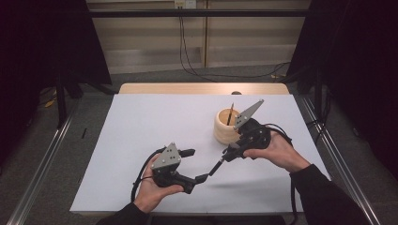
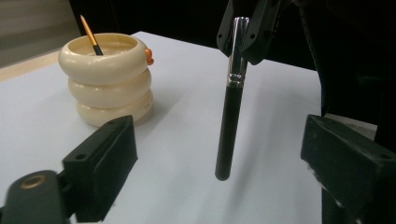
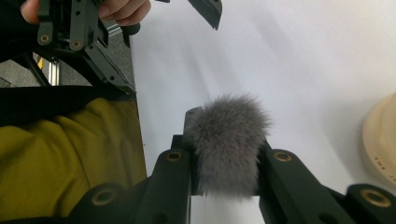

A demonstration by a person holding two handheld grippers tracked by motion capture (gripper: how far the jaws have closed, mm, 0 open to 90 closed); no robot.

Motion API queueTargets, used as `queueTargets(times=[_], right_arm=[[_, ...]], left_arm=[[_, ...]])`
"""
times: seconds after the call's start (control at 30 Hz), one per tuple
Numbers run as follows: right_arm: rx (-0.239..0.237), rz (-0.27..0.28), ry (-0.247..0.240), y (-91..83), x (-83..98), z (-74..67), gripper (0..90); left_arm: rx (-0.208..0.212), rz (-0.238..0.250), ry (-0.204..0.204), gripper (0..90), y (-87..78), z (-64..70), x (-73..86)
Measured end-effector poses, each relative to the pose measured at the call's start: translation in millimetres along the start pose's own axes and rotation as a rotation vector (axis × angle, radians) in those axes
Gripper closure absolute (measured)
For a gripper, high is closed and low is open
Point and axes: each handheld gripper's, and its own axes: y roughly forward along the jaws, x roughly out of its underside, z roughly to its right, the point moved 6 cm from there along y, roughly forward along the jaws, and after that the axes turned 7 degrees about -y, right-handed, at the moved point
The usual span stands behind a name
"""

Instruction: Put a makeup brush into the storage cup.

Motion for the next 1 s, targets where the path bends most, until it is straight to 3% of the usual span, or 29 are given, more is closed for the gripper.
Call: queueTargets(times=[0.27, 0.37, 0.43, 0.57, 0.83, 1.0], right_arm=[[0.004, -0.004, 0.001, -0.5, 0.7, 0.1, 78.5], [-0.003, 0.002, -0.004, 0.4, 0.2, -0.6, 78.5], [-0.008, 0.000, -0.002, -0.1, -0.2, -1.2, 78.5], [-0.009, -0.002, -0.008, 0.0, 0.4, -1.7, 78.5], [-0.013, -0.002, -0.013, 1.8, 0.0, -2.4, 78.5], [-0.007, -0.002, -0.008, 2.8, 0.8, -2.8, 78.5]], left_arm=[[0.008, -0.040, 0.037, 21.7, 14.9, 1.0, -0.4], [0.019, -0.070, 0.048, 30.7, 18.9, 1.7, -0.6], [0.049, -0.066, 0.040, 37.9, 22.5, 3.2, -1.4], [0.050, -0.082, 0.051, 48.7, 27.0, 4.7, -3.0], [0.070, -0.091, 0.051, 63.5, 36.3, 8.1, -0.1], [0.070, -0.105, 0.060, 65.1, 41.7, 7.5, 3.0]])
